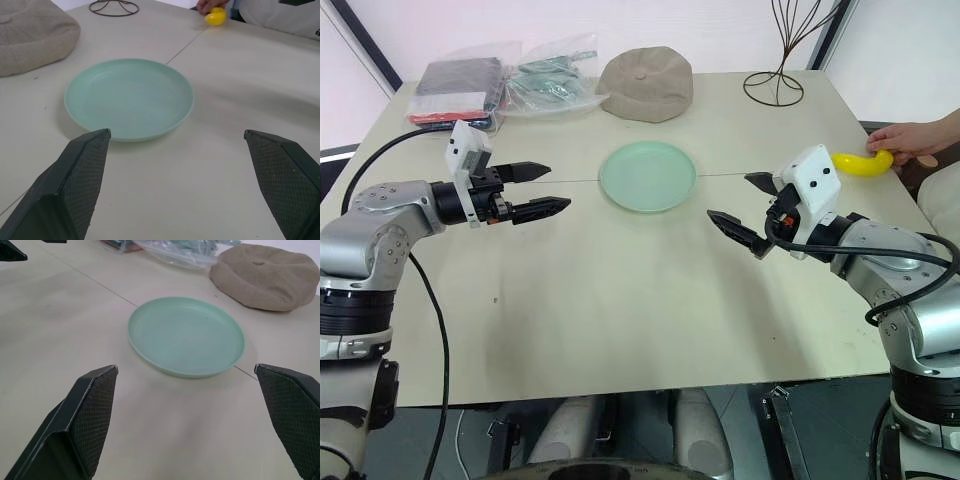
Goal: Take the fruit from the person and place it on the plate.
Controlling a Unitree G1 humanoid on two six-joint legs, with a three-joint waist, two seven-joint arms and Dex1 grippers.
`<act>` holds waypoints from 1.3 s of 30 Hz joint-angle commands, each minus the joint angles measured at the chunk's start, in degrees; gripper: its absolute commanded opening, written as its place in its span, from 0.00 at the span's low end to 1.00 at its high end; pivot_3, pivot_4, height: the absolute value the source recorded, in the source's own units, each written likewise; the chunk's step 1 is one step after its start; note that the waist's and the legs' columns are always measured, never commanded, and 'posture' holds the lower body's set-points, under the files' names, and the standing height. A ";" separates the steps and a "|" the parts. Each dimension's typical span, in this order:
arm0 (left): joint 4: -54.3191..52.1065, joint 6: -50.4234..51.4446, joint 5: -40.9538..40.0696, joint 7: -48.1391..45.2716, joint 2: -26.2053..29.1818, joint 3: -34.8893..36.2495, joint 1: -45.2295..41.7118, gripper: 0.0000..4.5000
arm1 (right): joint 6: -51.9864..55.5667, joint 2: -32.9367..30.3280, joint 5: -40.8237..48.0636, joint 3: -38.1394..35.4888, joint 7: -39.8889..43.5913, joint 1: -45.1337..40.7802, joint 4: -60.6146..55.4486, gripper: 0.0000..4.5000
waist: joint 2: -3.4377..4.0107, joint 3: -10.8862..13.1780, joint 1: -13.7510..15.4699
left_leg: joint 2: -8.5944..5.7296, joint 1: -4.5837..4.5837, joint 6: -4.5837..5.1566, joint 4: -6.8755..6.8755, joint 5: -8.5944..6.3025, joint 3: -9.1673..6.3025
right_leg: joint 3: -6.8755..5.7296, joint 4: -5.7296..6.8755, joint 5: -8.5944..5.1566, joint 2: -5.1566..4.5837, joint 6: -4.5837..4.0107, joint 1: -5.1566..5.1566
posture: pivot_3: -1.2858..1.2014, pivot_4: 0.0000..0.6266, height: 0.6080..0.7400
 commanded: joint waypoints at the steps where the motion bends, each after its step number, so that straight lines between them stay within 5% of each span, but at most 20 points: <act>1: -1.00 -0.31 -0.80 0.19 0.80 1.74 -1.09 0.99 | -0.82 -0.38 0.35 -1.70 -0.44 -0.95 -1.68 1.00 | 0.00 0.00 0.00 | 0.00 0.00 0.00 0.00 0.00 0.00 | 0.00 0.00 0.00 0.00 0.00 0.00 | 0.52 0.24 1.00; 39: 1.52 0.31 -1.67 4.87 -2.88 3.00 -3.72 0.99 | -1.13 1.55 0.36 -1.04 -3.39 -1.87 -2.41 1.00 | 0.00 0.00 0.04 | 0.00 0.00 0.00 0.00 0.00 0.00 | 0.00 0.00 0.00 0.01 0.00 0.00 | 0.52 0.24 1.00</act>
